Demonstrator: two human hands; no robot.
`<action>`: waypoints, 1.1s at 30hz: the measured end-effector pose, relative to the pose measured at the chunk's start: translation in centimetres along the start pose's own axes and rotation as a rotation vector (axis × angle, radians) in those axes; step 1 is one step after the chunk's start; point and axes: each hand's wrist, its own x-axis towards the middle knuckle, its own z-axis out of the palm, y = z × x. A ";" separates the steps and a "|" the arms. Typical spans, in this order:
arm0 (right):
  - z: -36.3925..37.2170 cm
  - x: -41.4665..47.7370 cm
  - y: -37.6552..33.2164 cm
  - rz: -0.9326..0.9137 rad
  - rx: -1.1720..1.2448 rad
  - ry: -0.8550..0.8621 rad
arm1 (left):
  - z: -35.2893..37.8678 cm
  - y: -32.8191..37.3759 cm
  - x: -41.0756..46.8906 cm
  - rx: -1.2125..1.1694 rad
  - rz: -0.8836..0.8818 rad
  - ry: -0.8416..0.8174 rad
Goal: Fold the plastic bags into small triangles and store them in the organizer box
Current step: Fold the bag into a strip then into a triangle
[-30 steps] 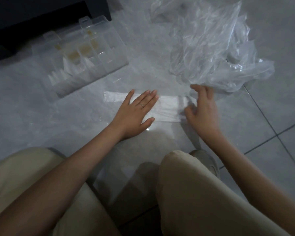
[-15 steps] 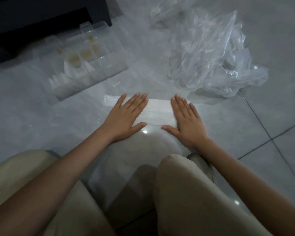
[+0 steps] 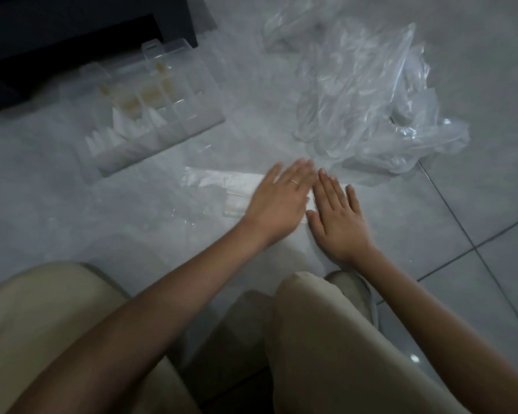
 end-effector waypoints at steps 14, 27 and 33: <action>-0.3 0.0 0.2 0.006 0.001 -0.067 | 0.4 -12.6 -8.6 0.070 -0.077 -0.100; -1.5 -1.3 -1.6 -0.178 0.333 0.384 | -2.3 -7.6 -6.7 -0.042 0.259 0.096; -1.2 -1.0 -1.5 -0.124 0.272 0.303 | -0.5 -7.9 -6.2 -0.040 0.194 0.089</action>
